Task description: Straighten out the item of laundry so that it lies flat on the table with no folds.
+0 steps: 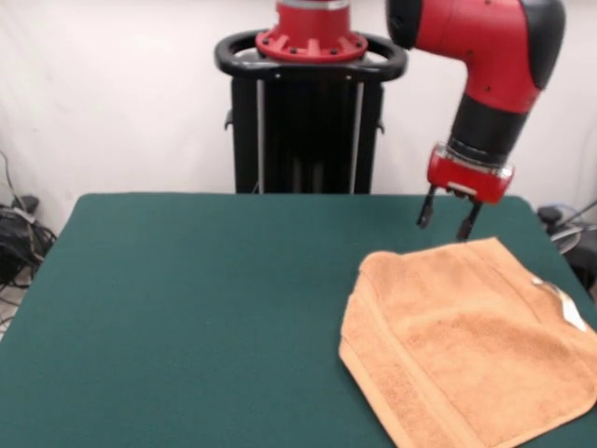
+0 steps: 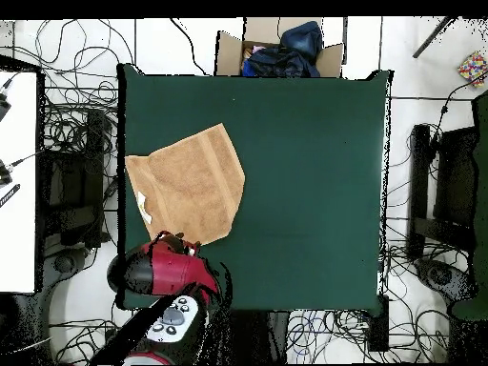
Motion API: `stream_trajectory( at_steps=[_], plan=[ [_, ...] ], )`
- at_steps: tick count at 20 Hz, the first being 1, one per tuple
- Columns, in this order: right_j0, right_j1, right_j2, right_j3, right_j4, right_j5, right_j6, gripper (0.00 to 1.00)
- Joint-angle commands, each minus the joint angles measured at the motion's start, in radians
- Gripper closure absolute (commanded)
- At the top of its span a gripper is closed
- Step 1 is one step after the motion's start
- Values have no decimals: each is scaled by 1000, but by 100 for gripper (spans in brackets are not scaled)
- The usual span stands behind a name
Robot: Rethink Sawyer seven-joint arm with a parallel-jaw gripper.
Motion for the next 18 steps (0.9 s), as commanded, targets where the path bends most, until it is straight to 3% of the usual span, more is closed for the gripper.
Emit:
stream_trajectory(
  at_steps=[1,4,10,14,18],
  plan=[
    [85,133,132,-71,60,-120,229,0],
    [121,156,132,-78,89,-148,245,0],
    [169,205,109,-109,126,-87,211,0],
    [116,297,155,-153,100,-146,181,0],
    [89,311,175,-167,78,-181,172,0]
  ],
)
